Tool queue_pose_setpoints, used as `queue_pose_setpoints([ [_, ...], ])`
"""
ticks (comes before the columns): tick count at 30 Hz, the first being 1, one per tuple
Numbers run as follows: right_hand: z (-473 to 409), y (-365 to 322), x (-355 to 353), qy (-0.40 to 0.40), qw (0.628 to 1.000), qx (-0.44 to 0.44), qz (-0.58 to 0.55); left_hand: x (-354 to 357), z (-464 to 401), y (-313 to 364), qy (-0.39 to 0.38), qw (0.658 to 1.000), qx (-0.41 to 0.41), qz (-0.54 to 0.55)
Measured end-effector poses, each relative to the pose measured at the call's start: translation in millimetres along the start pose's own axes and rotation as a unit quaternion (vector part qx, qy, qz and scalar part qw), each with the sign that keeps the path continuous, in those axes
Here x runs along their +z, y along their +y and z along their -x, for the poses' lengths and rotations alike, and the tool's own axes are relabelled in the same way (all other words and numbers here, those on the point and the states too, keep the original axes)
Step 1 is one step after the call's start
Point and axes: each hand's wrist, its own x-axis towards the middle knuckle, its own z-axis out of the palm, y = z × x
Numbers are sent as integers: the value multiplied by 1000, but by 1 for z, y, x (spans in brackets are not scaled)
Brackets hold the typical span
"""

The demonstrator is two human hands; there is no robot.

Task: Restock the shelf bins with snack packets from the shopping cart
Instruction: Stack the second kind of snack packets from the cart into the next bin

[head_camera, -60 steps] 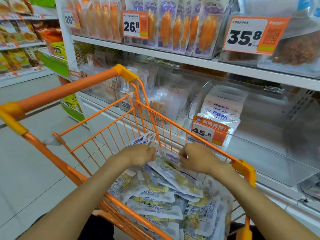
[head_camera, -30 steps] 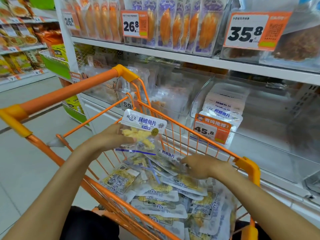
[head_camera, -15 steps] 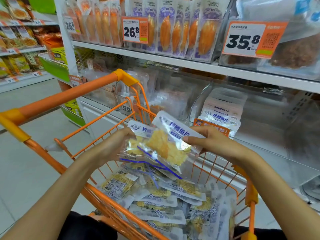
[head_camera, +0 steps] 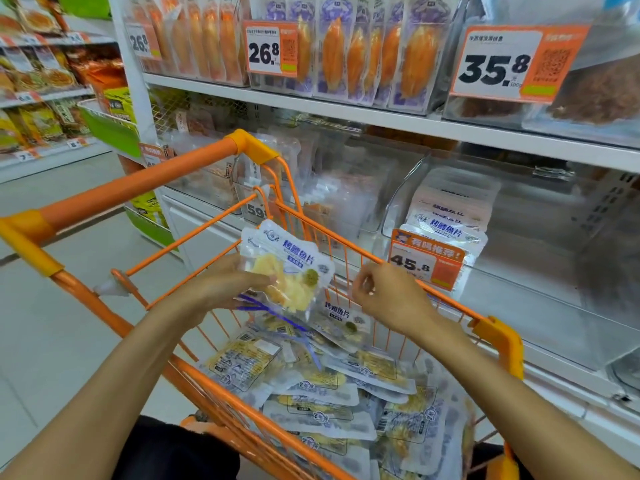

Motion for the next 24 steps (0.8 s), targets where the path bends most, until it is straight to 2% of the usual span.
queue_pose_setpoints([
  [2,3,1,14,-115,991,-3,73,-1,-1,-3,22,999,5,-27],
  [5,6,7,30,-290,947,-11,136,2,-1,-2,39,999,13,-27],
  [7,6,11,36,-346,928,-33,135,2,1,1,46,999,8,-27],
  [10,2,17,38,-309,943,-71,106,1,0,1,61,998,0,-16],
  [14,-1,15,7,-261,961,-81,30,-1,-3,1,73,997,-25,5],
  [16,0,14,-12,-222,971,-74,-51,-3,-5,-1,80,996,-23,33],
  [19,4,10,-36,-149,945,-34,-288,-2,-3,3,95,991,-37,83],
  [21,5,8,-43,-127,934,-31,-332,-2,0,8,88,988,-57,117],
  [24,2,5,-43,-85,926,0,-367,-5,2,7,62,991,-72,99],
])
